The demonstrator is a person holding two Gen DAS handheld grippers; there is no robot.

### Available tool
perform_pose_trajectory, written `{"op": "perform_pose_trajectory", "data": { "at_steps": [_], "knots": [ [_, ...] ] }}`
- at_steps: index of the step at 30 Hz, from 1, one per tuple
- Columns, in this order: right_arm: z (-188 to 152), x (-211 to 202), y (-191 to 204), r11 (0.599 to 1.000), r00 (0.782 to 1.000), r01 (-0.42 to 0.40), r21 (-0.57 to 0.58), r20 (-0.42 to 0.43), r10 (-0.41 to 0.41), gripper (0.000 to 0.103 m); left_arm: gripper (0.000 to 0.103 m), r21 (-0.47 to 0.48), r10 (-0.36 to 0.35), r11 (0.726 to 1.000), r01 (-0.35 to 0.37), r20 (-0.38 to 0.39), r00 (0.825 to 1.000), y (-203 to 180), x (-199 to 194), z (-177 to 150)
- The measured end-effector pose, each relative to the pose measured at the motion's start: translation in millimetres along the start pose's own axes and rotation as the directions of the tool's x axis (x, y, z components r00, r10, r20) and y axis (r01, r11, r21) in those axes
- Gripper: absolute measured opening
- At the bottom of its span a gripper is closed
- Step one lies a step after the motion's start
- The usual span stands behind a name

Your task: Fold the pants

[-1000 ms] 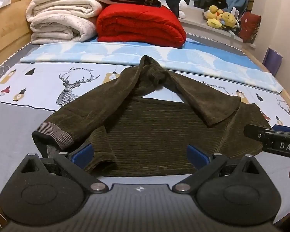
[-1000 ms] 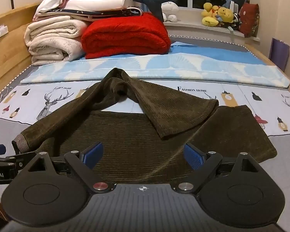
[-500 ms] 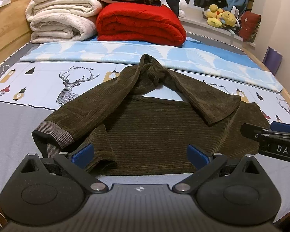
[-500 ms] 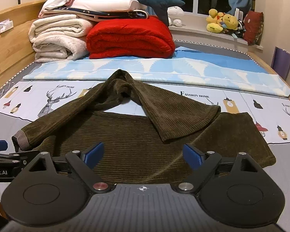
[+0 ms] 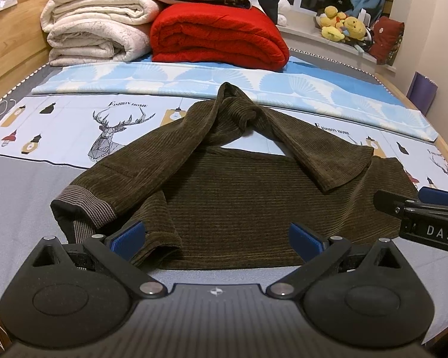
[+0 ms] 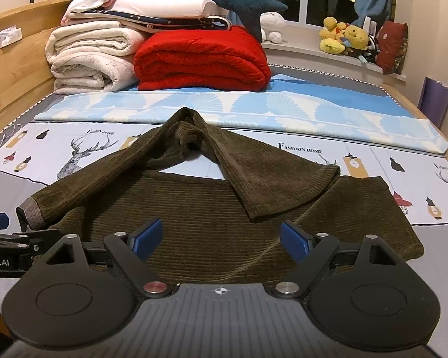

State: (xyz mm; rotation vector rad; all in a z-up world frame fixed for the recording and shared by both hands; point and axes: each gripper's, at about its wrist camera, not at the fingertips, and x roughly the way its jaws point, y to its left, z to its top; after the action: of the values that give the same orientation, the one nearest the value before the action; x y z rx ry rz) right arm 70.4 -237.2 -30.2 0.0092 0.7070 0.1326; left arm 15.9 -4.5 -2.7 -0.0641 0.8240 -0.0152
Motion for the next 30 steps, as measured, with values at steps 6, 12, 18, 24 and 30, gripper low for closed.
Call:
{"op": "perform_pose_trajectory", "data": {
  "at_steps": [6, 12, 18, 24, 30],
  "knots": [
    [1.4, 0.9, -8.1, 0.998, 0.999, 0.049, 0.051, 0.019, -0.050, 0.087, 0.102, 0.006, 0.027, 1.000, -0.027, -0.023, 0.999, 7.0, 7.4, 6.6],
    [15.9, 15.9, -40.1, 0.994, 0.998, 0.053, 0.093, 0.015, -0.054, 0.084, 0.074, 0.233, 0.029, 0.972, -0.018, -0.046, 0.999, 28.3, 42.7, 55.2],
    [18.2, 60.5, -88.7, 0.977, 0.976, 0.208, 0.054, -0.072, -0.204, 0.076, 0.070, 0.372, 0.142, 0.925, -0.073, -0.161, 0.977, 72.1, 122.7, 50.7],
    [-0.3, 93.6, -145.5, 0.950, 0.952, 0.226, 0.216, -0.257, -0.168, 0.076, 0.072, 0.606, 0.211, 0.794, -0.050, -0.197, 0.957, 76.6, 163.7, 29.4],
    [-11.2, 109.5, -173.3, 0.921, 0.928, 0.283, 0.267, -0.319, -0.192, 0.076, 0.012, 0.451, 0.347, 0.847, -0.281, -0.069, 0.935, 130.1, 160.7, 74.4]
  ]
}}
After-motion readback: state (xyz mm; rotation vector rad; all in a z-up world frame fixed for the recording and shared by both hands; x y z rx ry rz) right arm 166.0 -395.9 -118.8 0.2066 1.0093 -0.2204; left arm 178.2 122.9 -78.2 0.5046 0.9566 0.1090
